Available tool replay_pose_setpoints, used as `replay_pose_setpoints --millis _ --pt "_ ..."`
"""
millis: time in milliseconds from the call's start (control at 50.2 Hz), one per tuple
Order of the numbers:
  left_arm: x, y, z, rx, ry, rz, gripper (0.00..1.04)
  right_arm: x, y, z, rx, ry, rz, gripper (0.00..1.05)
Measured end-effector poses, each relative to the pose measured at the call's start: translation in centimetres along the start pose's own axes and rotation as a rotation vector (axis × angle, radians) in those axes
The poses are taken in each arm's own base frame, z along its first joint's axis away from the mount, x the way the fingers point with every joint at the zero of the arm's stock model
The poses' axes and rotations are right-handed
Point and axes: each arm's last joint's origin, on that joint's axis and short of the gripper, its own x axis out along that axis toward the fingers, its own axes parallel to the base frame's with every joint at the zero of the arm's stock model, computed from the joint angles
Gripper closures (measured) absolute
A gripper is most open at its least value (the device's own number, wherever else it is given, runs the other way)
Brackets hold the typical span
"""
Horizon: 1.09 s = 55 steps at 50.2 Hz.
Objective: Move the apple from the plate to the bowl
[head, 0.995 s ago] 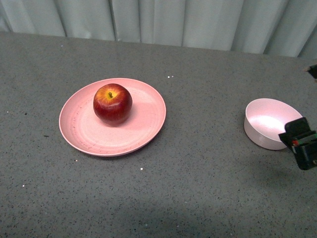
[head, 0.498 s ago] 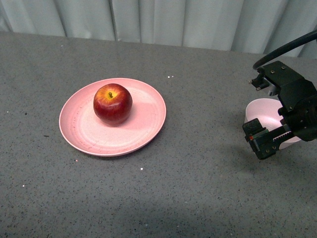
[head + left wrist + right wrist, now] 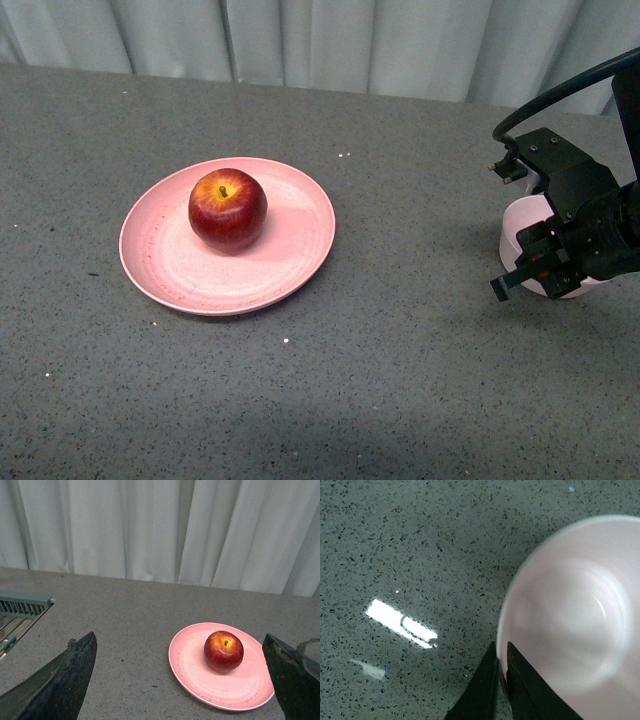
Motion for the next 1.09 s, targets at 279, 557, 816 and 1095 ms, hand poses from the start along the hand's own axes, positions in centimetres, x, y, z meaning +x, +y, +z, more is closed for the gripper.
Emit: replay_pose_setpoints --millis 279,557,816,1095 --pt "0.0 0.0 0.0 0.000 0.000 0.000 0.07 -0.5 0.6 0.5 -0.003 -0.009 0.052 1.04" --pt "0.0 0.0 0.0 0.000 0.000 0.000 0.07 -1.7 4.0 5.0 -0.041 -0.109 0.158 1.04" --pt "0.0 0.0 0.0 0.000 0.000 0.000 0.07 -0.6 7.6 7.8 -0.080 -0.117 0.218 1.04" --pt "0.0 0.0 0.0 0.000 0.000 0.000 0.07 1.1 10.2 7.8 -0.111 -0.081 0.242 1.04"
